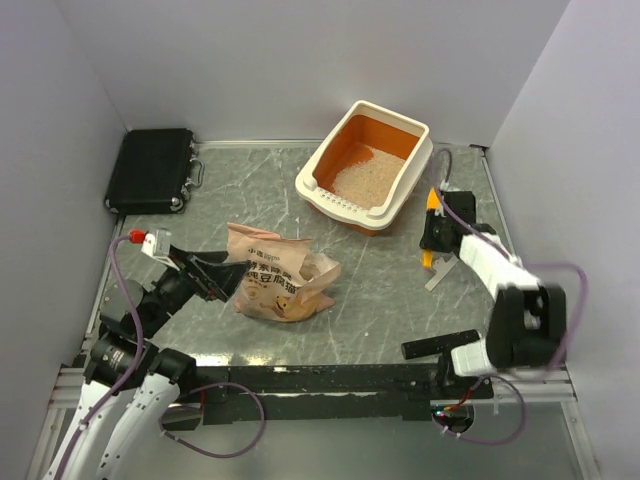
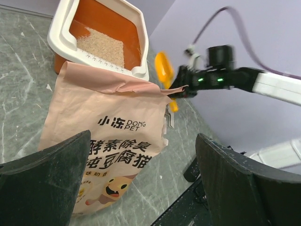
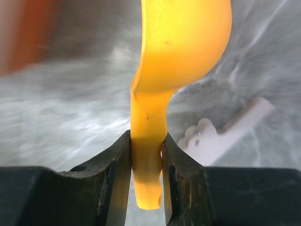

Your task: Fill the litter box with clean litter

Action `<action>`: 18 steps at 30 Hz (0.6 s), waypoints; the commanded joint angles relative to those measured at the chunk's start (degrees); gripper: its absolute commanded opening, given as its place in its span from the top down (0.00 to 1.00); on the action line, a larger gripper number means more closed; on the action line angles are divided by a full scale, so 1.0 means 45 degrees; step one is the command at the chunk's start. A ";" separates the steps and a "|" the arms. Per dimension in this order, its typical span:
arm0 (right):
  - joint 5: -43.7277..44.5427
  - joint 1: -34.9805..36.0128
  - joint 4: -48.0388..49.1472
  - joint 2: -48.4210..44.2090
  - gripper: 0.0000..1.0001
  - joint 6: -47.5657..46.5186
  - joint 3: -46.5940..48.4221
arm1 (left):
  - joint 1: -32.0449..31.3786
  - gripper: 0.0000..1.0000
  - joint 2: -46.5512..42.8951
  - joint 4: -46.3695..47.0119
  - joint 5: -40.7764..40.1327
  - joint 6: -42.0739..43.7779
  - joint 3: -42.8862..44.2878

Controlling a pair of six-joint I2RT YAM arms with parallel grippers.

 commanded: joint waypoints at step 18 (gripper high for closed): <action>-0.8667 0.9342 -0.6307 -0.5599 1.00 -0.0768 0.4703 | -0.0041 0.02 0.0877 -0.0440 0.4853 0.3454 0.2992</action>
